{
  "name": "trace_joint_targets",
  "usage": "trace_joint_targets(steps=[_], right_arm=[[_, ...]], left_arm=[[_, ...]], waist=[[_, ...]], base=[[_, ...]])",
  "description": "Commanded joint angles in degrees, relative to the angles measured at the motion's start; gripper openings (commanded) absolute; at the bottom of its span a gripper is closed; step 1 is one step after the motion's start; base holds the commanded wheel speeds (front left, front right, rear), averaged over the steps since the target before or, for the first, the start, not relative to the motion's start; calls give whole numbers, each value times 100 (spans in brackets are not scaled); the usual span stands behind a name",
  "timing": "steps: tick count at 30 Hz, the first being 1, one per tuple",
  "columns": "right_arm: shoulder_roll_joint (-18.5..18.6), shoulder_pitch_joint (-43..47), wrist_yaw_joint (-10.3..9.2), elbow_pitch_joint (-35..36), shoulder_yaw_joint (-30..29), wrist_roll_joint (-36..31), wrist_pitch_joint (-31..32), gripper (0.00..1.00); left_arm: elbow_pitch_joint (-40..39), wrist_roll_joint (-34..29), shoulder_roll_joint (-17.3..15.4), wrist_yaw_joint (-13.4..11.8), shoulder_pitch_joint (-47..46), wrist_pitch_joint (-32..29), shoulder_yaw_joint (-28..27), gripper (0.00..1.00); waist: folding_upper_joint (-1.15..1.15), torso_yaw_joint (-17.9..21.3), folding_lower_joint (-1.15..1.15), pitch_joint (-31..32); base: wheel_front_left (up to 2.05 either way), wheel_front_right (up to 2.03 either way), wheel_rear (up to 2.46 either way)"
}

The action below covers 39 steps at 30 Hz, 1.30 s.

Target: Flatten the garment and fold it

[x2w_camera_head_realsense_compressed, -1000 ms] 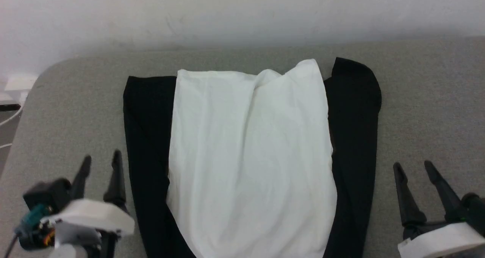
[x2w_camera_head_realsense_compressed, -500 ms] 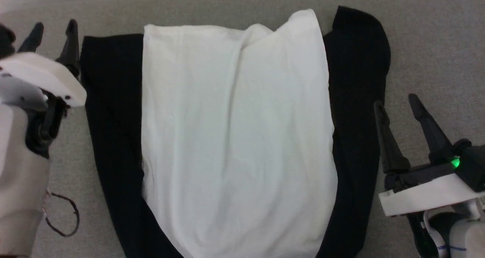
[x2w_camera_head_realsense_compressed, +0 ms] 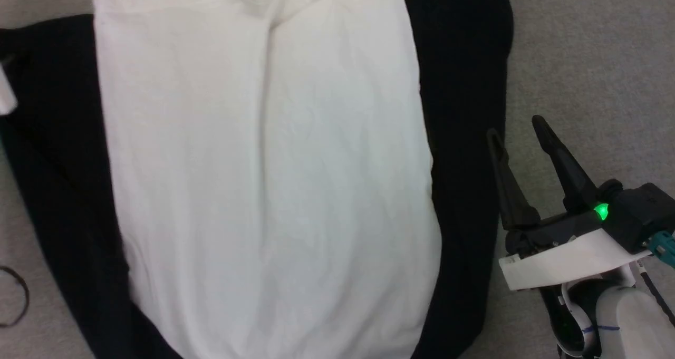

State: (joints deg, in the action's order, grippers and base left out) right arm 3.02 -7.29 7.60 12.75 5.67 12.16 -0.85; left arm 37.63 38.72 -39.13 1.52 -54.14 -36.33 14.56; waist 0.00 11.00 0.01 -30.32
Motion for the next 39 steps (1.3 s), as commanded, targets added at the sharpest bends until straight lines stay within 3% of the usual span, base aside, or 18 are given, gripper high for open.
trace_joint_targets(steps=[1,4,5,6,9,12,21,27,33,39], right_arm=[[-13,-87,-11,-17,7,23,-49,100],[-13,-84,-11,-34,6,22,-67,100],[-14,-80,-11,-39,7,19,-67,100],[-14,-77,-11,-39,8,16,-66,100],[-14,-66,-11,-42,-5,6,-57,100],[-14,-61,-11,-56,-56,-7,-35,100],[-14,126,-11,-197,-441,-66,77,100],[-14,445,-11,-202,-871,-92,209,100],[-14,841,-11,-187,-1428,-57,338,100],[-14,1051,-11,-99,-1675,24,438,100]], left_arm=[[65,37,-68,19,-45,-174,34,100],[141,161,-98,17,65,-679,92,100],[175,235,-76,13,132,-919,120,60],[205,331,-38,-4,200,-1173,133,2],[166,500,66,-182,363,-1527,112,0],[17,484,105,-310,487,-1339,76,0],[-341,-39,51,-526,590,434,-31,0],[-806,-303,203,-496,729,1176,128,0],[-1743,-522,732,-466,1112,1566,610,0],[-2670,-610,1657,-413,1900,1527,1560,0]], waist=[[0,298,-1,-283],[0,343,-1,-315],[0,352,-1,-313],[0,359,-1,-313],[0,356,-1,-295],[0,318,-1,-218],[0,-16,-1,660],[0,-391,-1,1488],[0,-737,-1,2115],[0,-787,-1,2346]], base=[[0,0,0],[0,0,0],[0,0,0],[0,0,0],[0,0,0],[0,0,0],[0,0,0],[0,0,0],[0,0,0],[0,0,0]])
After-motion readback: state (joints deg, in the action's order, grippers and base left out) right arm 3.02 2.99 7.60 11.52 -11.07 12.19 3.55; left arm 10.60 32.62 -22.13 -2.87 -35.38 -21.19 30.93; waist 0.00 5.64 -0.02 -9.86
